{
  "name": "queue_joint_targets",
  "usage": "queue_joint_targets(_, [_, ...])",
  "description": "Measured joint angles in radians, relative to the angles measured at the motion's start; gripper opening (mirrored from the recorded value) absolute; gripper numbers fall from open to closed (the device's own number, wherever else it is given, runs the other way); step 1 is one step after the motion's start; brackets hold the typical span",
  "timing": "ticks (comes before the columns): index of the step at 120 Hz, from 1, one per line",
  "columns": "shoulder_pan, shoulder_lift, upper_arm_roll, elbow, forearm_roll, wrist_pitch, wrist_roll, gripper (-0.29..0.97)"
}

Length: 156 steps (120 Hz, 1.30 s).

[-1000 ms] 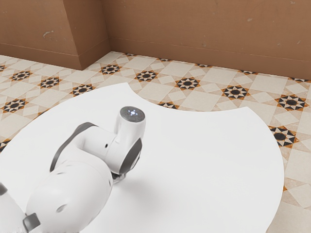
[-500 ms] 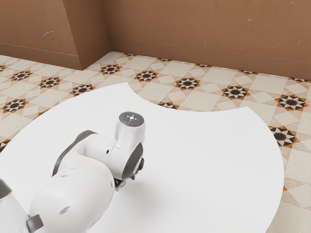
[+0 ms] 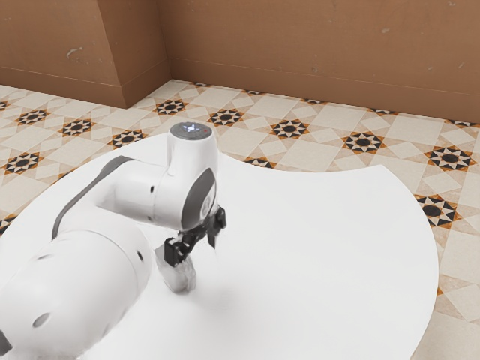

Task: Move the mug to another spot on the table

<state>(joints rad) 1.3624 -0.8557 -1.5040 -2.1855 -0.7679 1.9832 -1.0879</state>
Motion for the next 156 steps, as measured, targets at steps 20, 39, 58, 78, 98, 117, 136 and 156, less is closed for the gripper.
queue_joint_targets(20, [-0.074,0.162,0.131,0.033,0.112,-0.062,0.008,0.67])
queue_joint_targets(39, [-0.279,0.333,0.37,0.063,0.271,-0.096,0.014,0.68])
queue_joint_targets(58, [-0.591,0.497,0.694,0.148,0.454,-0.17,0.019,0.68])
queue_joint_targets(78, [-0.866,0.625,0.974,0.272,0.589,-0.233,0.064,0.68])
queue_joint_targets(98, [-0.998,0.711,1.142,0.418,0.656,-0.283,0.236,0.68])
queue_joint_targets(117, [-1.016,0.743,1.215,0.579,0.673,-0.383,0.459,0.68])
queue_joint_targets(136, [-1.028,0.789,1.224,0.623,0.685,-0.456,0.652,0.68])
queue_joint_targets(156, [-1.32,0.806,1.44,0.626,0.753,-0.47,0.797,0.68])
